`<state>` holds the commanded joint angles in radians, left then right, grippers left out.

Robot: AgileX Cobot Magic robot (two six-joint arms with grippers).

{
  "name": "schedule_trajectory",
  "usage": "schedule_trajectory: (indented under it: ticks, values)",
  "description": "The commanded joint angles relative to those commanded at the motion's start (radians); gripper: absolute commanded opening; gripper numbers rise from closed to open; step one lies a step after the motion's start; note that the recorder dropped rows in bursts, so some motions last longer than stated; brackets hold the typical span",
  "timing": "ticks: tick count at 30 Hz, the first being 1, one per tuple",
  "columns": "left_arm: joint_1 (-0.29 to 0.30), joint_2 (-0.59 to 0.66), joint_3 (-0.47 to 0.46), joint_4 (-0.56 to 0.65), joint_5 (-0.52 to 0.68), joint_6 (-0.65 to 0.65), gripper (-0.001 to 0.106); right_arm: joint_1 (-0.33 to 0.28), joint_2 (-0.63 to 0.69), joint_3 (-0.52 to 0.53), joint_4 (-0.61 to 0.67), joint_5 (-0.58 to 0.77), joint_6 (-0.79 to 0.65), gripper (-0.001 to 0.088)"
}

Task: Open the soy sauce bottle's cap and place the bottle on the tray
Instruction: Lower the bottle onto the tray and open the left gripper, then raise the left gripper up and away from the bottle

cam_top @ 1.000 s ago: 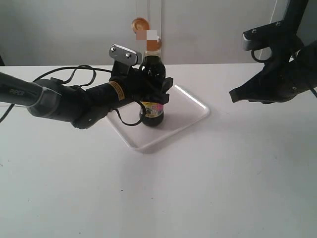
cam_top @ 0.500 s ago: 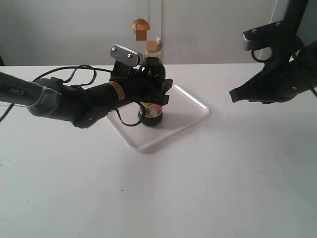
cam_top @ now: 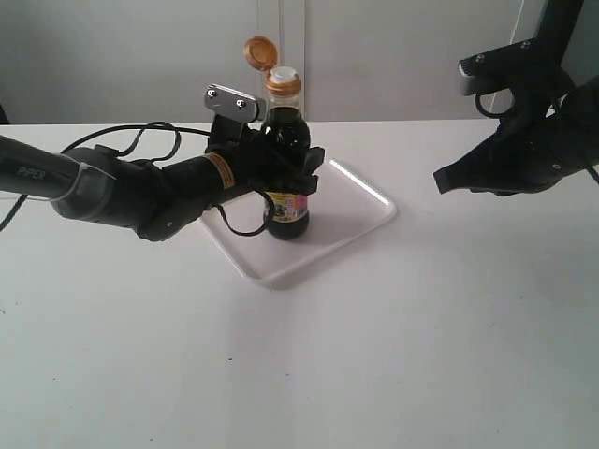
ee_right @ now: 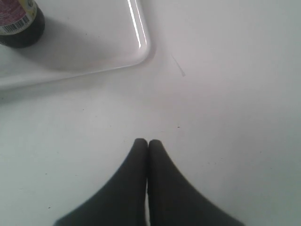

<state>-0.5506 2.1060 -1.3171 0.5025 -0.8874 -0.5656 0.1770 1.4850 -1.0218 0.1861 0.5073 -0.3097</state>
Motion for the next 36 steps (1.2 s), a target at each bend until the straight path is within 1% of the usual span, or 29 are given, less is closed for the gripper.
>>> schedule_trajectory:
  ticks: [2,5,9,12,14,17,20,24,28,32,36]
  values:
    - [0.000,0.000,0.000,0.000,-0.001,-0.007,0.061,0.000,0.000,0.000,0.000,0.000,0.000,0.0000]
    - [0.000,0.000,0.000,0.000,-0.001,-0.007,0.077,0.000,0.000,0.000,0.000,0.000,0.000,0.0000]
    - [0.004,0.000,0.000,0.000,0.002,-0.007,0.090,0.000,0.000,0.000,0.000,0.000,0.000,0.0000]
    - [0.007,0.000,0.000,0.000,0.010,-0.007,0.096,0.000,0.000,0.000,0.000,0.000,0.000,0.0000]
    - [0.007,-0.002,0.000,0.000,0.024,-0.007,0.098,0.000,0.000,0.000,0.000,0.000,0.000,0.0000]
    - [0.007,-0.011,0.000,0.016,0.051,-0.014,0.099,0.000,0.000,0.000,0.000,-0.002,0.000,0.0000]
    - [0.007,-0.036,0.000,0.044,0.115,-0.019,0.099,0.000,0.000,0.000,0.000,-0.002,0.000,0.0000]
    - [0.007,-0.072,0.000,0.044,0.207,-0.019,0.099,0.000,0.000,0.000,0.000,-0.002,0.000,0.0000]
    - [0.007,-0.100,0.000,0.062,0.216,-0.029,0.099,0.000,0.000,0.000,0.000,-0.002,0.000,0.0000]
    - [0.007,-0.127,0.000,0.115,0.217,-0.069,0.099,0.000,0.000,0.000,0.000,-0.002,0.000,0.0000]
    - [0.007,-0.156,0.000,0.127,0.241,-0.069,0.099,0.000,0.000,0.000,0.000,-0.002,0.000,0.0000]
